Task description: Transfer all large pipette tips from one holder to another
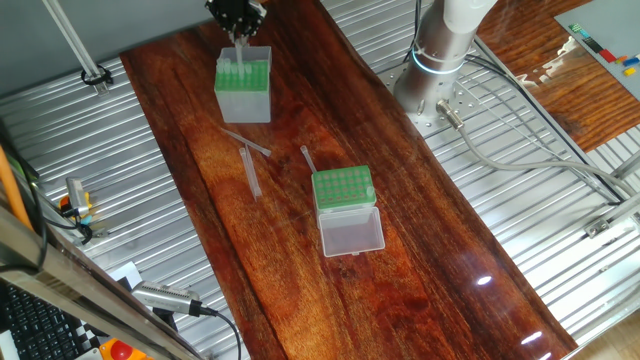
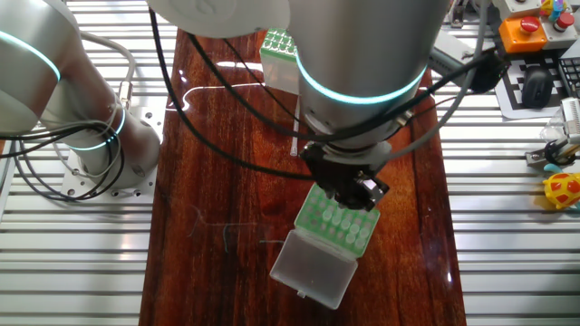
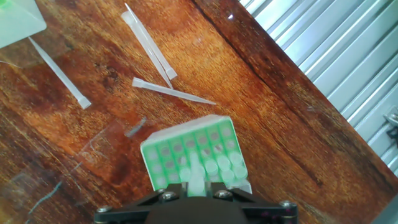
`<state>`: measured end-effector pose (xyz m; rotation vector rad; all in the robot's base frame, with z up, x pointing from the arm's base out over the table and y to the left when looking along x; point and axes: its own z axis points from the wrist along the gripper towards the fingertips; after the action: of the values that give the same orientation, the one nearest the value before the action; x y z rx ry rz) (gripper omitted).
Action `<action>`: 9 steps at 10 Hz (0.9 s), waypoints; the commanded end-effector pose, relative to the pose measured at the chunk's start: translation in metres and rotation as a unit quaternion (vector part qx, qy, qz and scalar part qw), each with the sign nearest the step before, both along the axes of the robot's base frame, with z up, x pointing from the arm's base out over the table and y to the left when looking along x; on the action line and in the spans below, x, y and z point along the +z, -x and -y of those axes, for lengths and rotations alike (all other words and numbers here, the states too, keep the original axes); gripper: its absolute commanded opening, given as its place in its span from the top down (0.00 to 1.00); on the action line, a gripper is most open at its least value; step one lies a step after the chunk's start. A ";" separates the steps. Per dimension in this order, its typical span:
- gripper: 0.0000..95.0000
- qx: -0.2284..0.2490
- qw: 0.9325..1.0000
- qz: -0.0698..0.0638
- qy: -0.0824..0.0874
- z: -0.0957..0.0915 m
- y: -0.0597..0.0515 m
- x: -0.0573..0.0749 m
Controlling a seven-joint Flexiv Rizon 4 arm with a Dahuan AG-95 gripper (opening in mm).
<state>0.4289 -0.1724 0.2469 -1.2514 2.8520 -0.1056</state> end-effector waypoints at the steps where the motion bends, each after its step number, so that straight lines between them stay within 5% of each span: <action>1: 0.40 0.001 1.000 0.000 -0.001 0.000 -0.001 0.001; 5: 0.40 -0.009 1.000 0.001 -0.001 -0.010 -0.001 0.015; 7: 0.40 -0.057 0.998 0.002 -0.008 -0.010 -0.001 0.015; 8: 0.60 -0.077 0.997 -0.006 -0.019 -0.010 -0.001 0.015; 9: 0.60 -0.053 0.998 -0.012 -0.022 -0.010 -0.001 0.015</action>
<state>0.4302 -0.1624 0.2619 -1.0563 2.9267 -0.0581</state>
